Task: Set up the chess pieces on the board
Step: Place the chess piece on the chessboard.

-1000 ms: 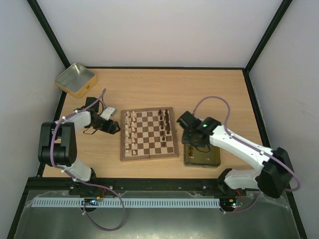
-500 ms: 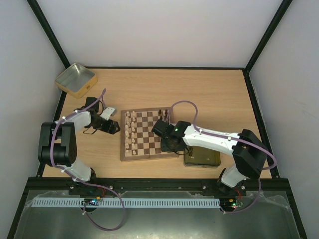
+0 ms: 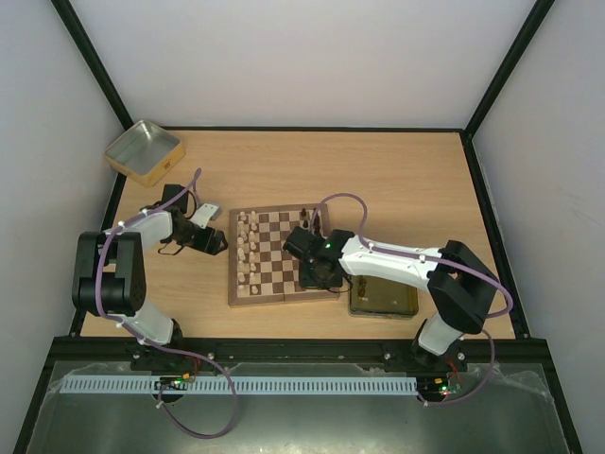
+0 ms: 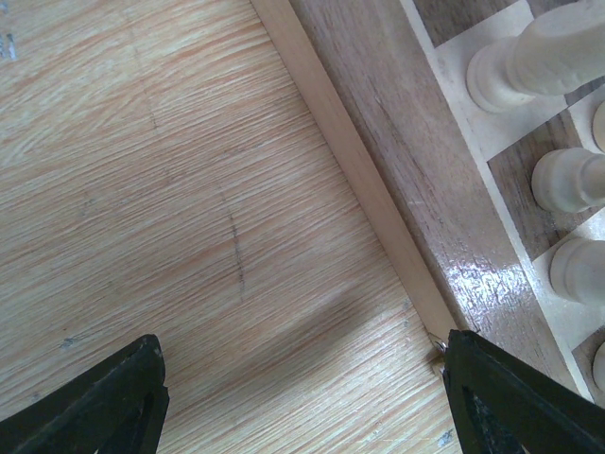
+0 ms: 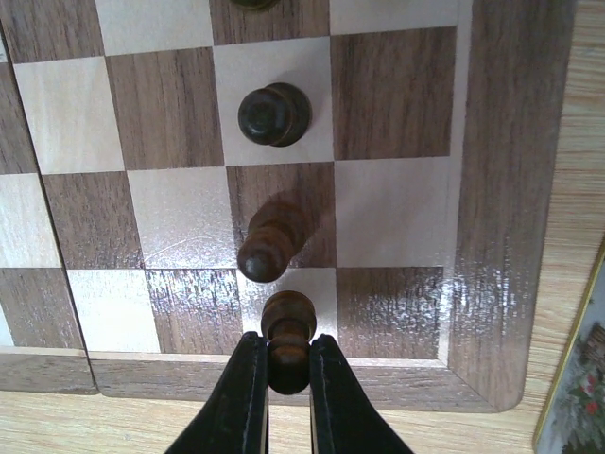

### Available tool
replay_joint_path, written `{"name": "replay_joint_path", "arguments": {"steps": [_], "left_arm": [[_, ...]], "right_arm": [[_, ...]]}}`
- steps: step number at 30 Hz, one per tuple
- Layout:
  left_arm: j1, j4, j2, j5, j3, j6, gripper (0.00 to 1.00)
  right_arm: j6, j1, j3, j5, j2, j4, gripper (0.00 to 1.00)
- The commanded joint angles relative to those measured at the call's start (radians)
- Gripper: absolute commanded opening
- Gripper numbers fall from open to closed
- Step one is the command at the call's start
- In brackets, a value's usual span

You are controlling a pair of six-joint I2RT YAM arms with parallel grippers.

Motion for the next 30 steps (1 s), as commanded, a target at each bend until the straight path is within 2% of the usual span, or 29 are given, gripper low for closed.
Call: {"name": "replay_joint_path", "arguments": {"steps": [1,12,24,30], "left_arm": [[0.000,-0.016,-0.006,0.007,0.000,0.010,0.80],[0.000,-0.016,-0.006,0.008,0.000,0.011,0.80],[0.001,-0.018,-0.003,0.009,0.000,0.011,0.80],[-0.001,-0.016,-0.001,0.009,0.002,0.008,0.80]], "right_arm": [[-0.013,0.007,0.018,-0.011,0.019,0.013,0.05],[-0.025,0.013,0.024,-0.018,0.024,-0.001,0.10],[-0.034,0.014,0.048,-0.035,0.004,0.013,0.27],[-0.032,0.013,0.096,0.061,-0.023,-0.071,0.31]]}}
